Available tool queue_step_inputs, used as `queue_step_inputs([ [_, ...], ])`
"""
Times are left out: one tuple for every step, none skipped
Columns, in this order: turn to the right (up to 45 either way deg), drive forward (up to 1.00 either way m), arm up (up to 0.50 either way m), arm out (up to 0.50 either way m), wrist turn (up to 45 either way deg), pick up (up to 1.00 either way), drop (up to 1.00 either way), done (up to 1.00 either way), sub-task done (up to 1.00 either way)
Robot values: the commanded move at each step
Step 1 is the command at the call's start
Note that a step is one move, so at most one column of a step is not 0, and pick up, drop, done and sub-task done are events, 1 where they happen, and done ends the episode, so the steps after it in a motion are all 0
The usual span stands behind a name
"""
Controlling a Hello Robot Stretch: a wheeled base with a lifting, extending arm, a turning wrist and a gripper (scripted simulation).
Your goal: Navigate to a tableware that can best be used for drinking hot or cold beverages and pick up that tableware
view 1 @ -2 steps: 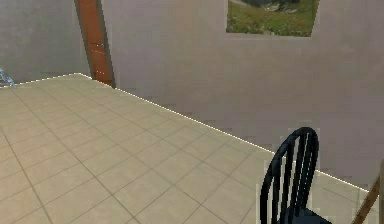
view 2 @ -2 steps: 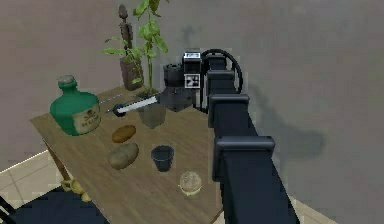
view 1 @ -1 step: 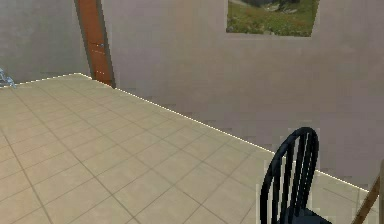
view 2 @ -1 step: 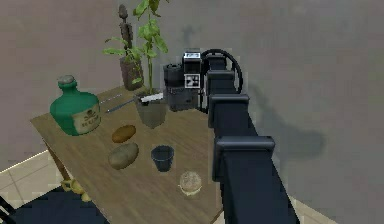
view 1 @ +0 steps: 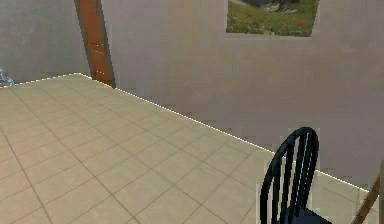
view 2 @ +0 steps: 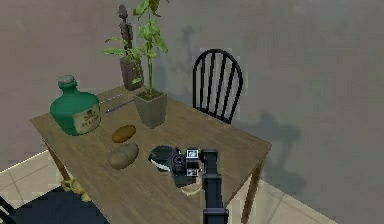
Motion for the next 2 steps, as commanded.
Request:
queue_step_inputs([
  [0.0,0.00,0.00,0.00,0.0,1.00,0.00,0.00,0.00],
  [0.0,0.00,0.10,0.00,0.0,0.00,0.00,0.00,0.00],
])
